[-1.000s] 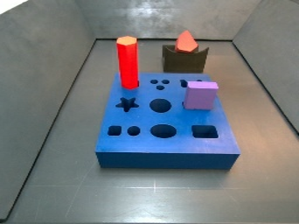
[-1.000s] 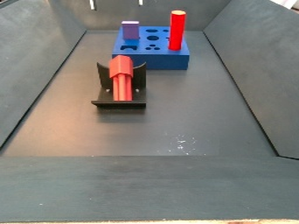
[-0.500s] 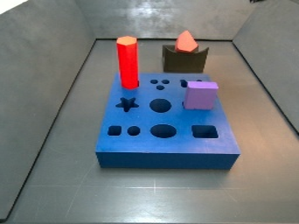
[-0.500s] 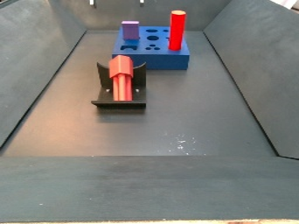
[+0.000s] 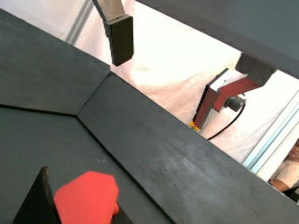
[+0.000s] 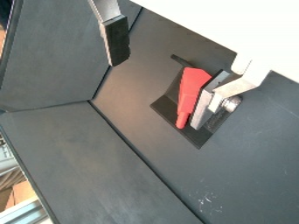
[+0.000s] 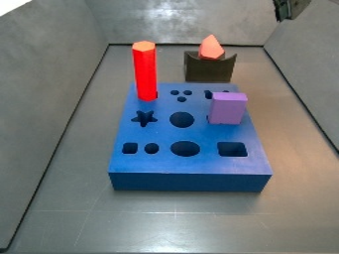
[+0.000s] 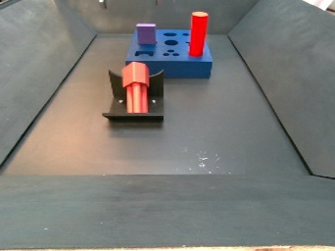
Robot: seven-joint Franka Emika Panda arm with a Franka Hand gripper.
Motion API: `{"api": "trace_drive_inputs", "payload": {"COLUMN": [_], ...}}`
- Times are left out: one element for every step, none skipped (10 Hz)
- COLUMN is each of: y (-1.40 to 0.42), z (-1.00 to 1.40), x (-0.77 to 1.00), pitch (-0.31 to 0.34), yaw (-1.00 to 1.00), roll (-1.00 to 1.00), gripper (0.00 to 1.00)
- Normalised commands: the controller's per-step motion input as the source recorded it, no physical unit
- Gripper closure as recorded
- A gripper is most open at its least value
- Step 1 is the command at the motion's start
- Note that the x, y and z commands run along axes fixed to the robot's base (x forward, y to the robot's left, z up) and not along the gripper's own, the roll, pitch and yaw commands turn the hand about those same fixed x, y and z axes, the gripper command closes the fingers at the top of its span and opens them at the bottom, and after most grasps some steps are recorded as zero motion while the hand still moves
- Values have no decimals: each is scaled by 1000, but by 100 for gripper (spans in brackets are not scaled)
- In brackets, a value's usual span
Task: Pick up the 3 prong object. Move up. Rotate the 3 prong object. Place the 3 prong object on the fixture. Regrasp the 3 prong object. Move to above the board. Insert the 3 prong object.
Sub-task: Regrasp the 3 prong object.
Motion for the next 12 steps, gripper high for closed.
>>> {"api": "trace_drive_inputs", "payload": {"y": [74,69,62,58,54,48,44,36,31,20,12,10], "z": [-1000,-1000,-1000,-1000,-1000,-1000,-1000,-1000,-1000,-828,-688,-595], "x": [38,44,61,70,79,89,99,109,119,109,97,87], "pitch": [19,0,-38,-56,-69,-79,-76,-70,-60,-42,-34,-31], "yaw": [122,120,103,90,71,48,29,11,-2,-11,-16,-13], "roll": [167,151,98,74,69,67,69,70,70,73,73,70], "gripper": [0,0,0,0,0,0,0,0,0,0,0,0]}}
